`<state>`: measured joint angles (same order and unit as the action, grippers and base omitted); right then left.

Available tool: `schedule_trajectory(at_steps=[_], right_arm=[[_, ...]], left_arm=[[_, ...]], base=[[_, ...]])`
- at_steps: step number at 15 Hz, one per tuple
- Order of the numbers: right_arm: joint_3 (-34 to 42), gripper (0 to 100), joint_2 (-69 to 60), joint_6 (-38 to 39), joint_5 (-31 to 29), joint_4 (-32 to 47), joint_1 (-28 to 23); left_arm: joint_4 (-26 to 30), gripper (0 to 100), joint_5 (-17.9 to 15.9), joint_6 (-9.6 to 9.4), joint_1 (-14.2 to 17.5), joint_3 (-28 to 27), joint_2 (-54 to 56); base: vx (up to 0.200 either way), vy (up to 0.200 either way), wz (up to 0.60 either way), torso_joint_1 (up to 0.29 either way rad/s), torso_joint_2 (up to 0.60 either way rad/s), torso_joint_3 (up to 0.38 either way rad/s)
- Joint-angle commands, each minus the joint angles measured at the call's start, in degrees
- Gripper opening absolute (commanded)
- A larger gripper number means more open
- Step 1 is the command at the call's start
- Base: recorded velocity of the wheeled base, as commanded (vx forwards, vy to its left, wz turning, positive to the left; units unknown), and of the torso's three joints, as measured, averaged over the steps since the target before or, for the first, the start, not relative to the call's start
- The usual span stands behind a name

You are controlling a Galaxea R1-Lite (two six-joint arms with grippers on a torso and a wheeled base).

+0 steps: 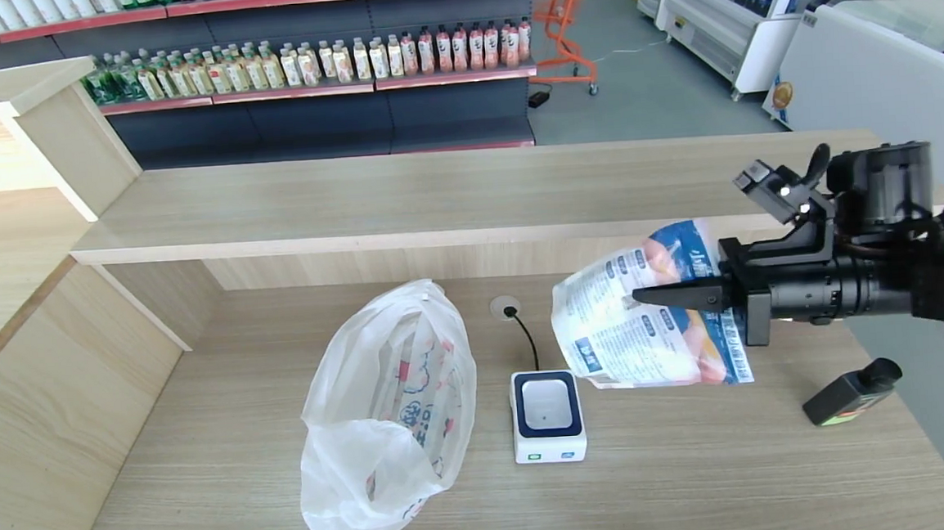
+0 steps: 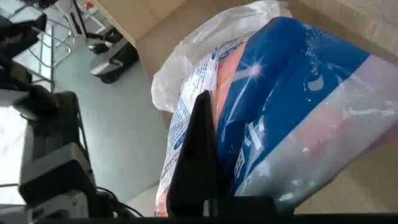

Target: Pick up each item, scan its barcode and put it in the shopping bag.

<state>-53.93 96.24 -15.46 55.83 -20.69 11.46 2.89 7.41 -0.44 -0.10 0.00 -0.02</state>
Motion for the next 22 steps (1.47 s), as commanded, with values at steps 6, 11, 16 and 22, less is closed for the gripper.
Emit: schedule_trajectory(at_steps=[6,11,16,22], right_arm=[[20.53,0,-28.31,30.84,-23.84,0.12,10.95],[21.15,0,-27.87,30.93,-26.04,0.12,9.46],[15.61,0,-19.87,33.74,-29.55,0.03,10.87],[11.92,0,-7.91,37.34,-41.68,-0.14,17.90]], left_arm=[[0.01,100,0.06,0.00,0.01,0.00,-0.06],[0.01,100,-0.03,0.00,0.01,0.00,-0.06],[0.01,100,-0.03,0.18,0.01,0.00,-0.06],[0.01,100,0.06,0.09,0.01,0.00,-0.06]], base=[[0.000,0.000,0.00,0.000,0.00,0.000],[0.000,0.000,0.00,0.000,0.00,0.000],[0.000,0.200,0.00,0.002,0.00,0.002],[0.000,0.033,0.00,0.001,0.00,0.000]])
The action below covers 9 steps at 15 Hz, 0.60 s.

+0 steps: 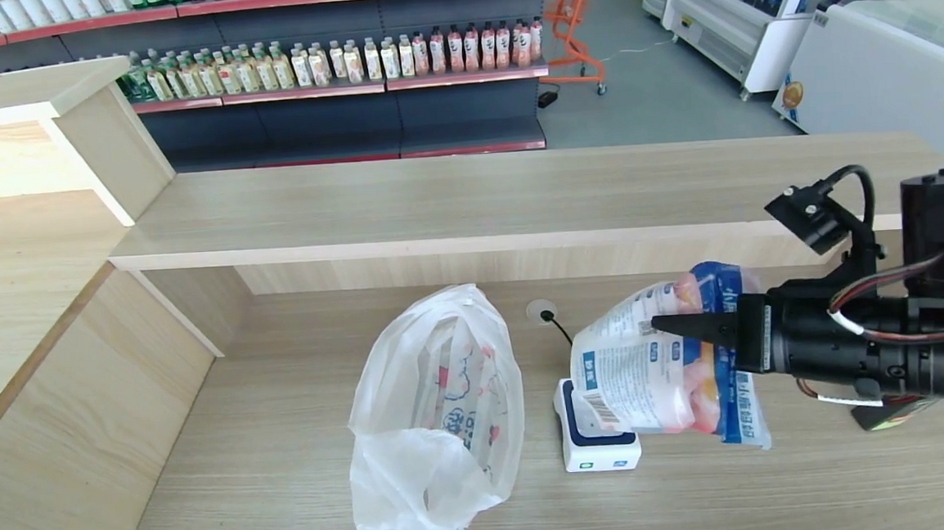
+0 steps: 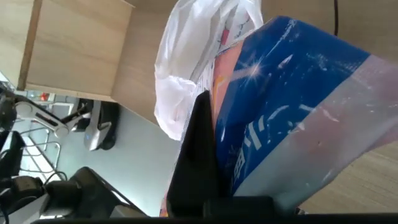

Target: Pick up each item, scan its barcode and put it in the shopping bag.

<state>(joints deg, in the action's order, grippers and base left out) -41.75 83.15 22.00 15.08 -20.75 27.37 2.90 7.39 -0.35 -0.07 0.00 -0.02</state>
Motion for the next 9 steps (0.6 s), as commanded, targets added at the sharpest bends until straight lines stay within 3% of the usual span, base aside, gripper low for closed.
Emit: schedule_trajectory(at_steps=[1,5,9], right_arm=[[-0.43,0,6.67,-0.03,-1.72,-0.26,2.87],[-4.92,0,15.37,-0.38,-1.90,-0.52,4.36],[-6.32,0,25.13,-8.29,-1.90,-7.82,4.36]], left_arm=[[0.00,100,0.00,0.00,-0.01,0.00,-0.06],[0.00,100,0.00,0.00,-0.01,0.00,0.02],[0.00,100,0.00,0.00,-0.01,0.00,-0.06]], base=[[0.000,0.000,0.00,0.000,0.00,0.000],[0.000,0.000,0.00,0.000,0.00,0.000],[0.000,0.000,0.00,0.000,0.00,0.000]])
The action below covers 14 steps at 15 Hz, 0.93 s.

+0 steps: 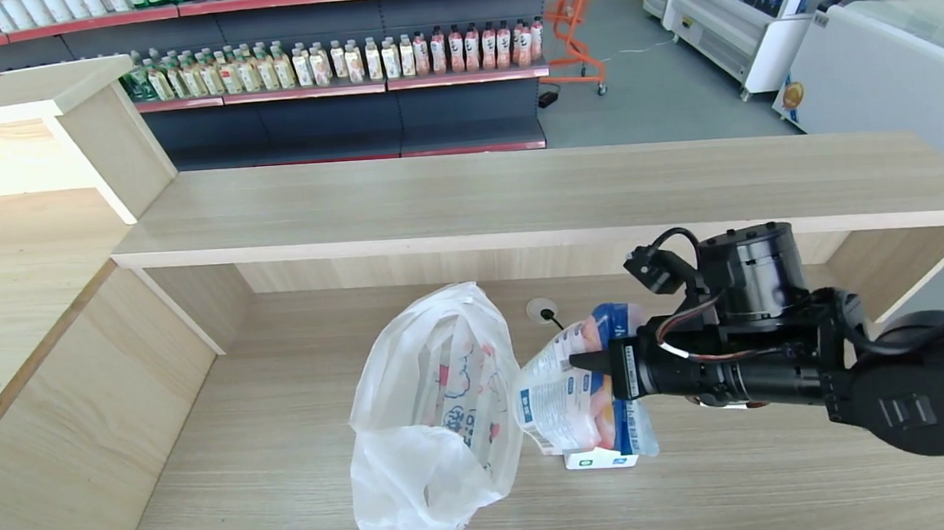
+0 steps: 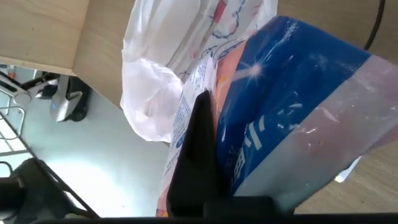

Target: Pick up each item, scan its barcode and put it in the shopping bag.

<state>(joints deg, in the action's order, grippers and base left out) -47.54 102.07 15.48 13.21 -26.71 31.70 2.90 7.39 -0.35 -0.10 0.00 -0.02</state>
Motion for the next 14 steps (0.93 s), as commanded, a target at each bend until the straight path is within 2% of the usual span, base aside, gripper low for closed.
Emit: schedule_trajectory(at_steps=[1,3,14], right_arm=[[-0.53,0,9.02,-3.88,-0.03,-4.49,0.03],[-1.76,0,13.42,-6.78,0.06,-7.66,0.03],[-16.35,0,22.73,-7.48,0.50,-7.48,1.44]], left_arm=[[0.00,100,0.00,0.00,0.01,0.00,-0.06],[0.00,100,0.08,0.00,0.01,0.00,0.02],[0.00,100,0.00,0.00,0.01,0.00,0.02]], base=[[0.000,0.000,0.00,0.000,0.00,0.000],[0.000,0.000,0.00,0.000,0.00,0.000],[0.000,0.000,0.00,0.000,0.00,0.000]])
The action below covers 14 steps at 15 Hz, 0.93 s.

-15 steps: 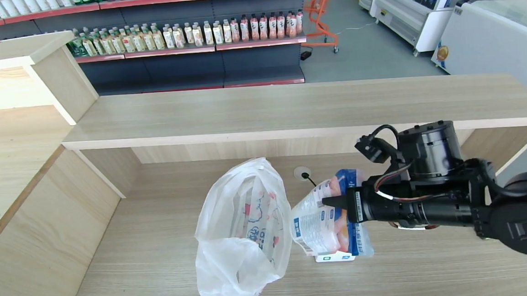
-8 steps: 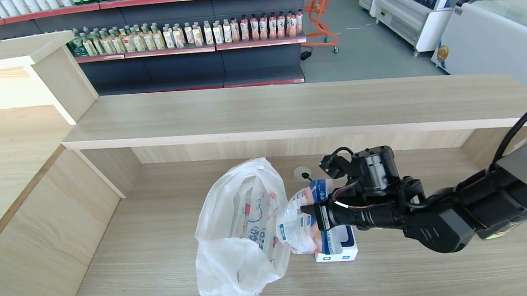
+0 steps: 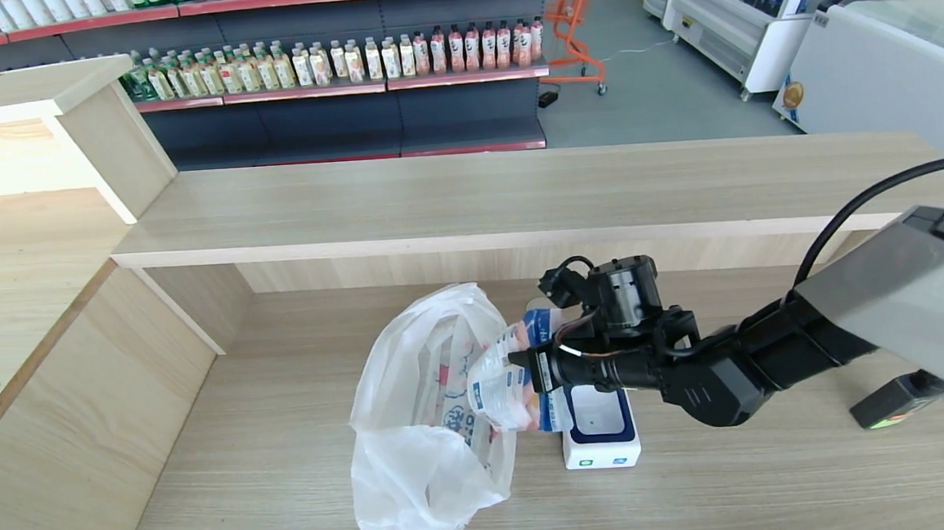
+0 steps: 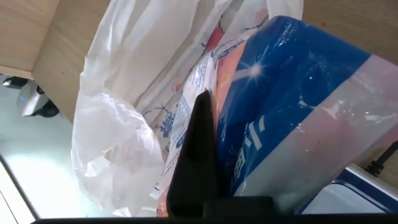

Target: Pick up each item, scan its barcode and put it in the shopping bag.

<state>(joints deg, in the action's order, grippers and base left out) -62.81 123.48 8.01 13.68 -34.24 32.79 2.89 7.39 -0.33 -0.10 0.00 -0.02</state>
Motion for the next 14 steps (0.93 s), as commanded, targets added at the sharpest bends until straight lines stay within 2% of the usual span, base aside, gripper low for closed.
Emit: schedule_trajectory(at_steps=[1,6,7,14], right_arm=[[-1.27,0,1.77,-0.01,0.03,0.05,0.34],[-2.76,0,4.23,-0.10,-0.05,-0.21,0.08],[-3.20,100,4.49,-0.10,-0.05,-0.30,0.17],[-8.91,100,3.61,0.87,0.12,-0.21,0.78]], left_arm=[[0.01,100,0.08,-0.02,0.01,0.00,0.02],[0.01,100,0.08,-0.02,0.01,0.00,0.02],[0.01,100,0.08,-0.02,0.01,0.00,-0.06],[0.01,100,0.08,-0.02,0.01,0.00,-0.06]], base=[[0.000,0.000,0.00,0.000,0.00,0.000],[0.000,0.000,0.00,0.000,0.00,0.000],[0.000,0.000,0.00,0.000,0.00,0.000],[0.000,0.000,0.00,0.000,0.00,0.000]])
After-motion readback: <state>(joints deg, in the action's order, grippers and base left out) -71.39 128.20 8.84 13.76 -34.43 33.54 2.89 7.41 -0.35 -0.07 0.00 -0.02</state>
